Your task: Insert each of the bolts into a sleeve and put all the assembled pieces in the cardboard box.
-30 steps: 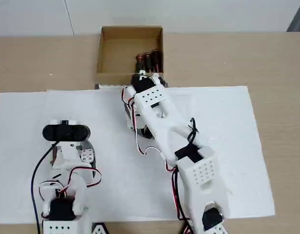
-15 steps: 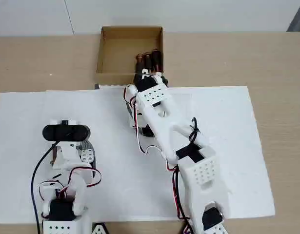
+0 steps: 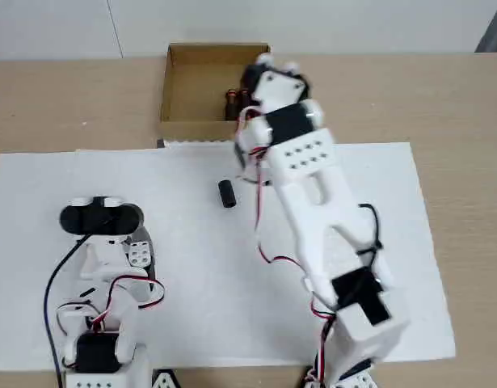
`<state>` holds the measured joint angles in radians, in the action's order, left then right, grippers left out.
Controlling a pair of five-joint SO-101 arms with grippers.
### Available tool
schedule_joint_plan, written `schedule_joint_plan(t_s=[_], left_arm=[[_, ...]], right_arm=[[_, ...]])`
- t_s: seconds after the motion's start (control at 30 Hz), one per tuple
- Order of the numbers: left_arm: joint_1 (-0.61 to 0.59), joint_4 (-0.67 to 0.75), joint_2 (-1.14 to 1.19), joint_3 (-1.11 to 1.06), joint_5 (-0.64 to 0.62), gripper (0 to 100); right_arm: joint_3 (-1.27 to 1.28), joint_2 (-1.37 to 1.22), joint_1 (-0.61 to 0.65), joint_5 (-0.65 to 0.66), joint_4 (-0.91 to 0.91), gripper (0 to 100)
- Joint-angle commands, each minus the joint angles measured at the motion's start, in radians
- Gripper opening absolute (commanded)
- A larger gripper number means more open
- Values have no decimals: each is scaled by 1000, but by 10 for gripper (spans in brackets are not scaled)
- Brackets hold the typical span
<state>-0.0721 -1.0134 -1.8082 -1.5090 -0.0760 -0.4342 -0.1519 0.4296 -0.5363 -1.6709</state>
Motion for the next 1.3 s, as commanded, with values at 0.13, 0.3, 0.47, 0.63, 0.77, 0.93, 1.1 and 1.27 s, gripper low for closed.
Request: schedule_joint_plan(t_s=[0.13,0.3,0.47,0.63,0.77,0.93,1.1,1.27], left_arm=[[-11,-169,38,236,41,6],[-11,-207,258,409,41,6],[-60,-203,511,549,41,6],[-204,-206,718,662,41,6],[-276,-209,853,717,41,7],[-282,-209,980,753,41,7],[-284,-212,1103,788,80,7],[-284,-310,1275,897,164,8]], right_arm=[[114,206,-87,40,-7,3],[270,311,-125,40,-4,3],[407,400,-200,40,-2,3],[529,481,-271,40,-1,3],[615,532,-317,40,7,3],[727,590,-354,43,65,3],[812,645,-357,43,130,3],[888,684,-357,104,188,3]])
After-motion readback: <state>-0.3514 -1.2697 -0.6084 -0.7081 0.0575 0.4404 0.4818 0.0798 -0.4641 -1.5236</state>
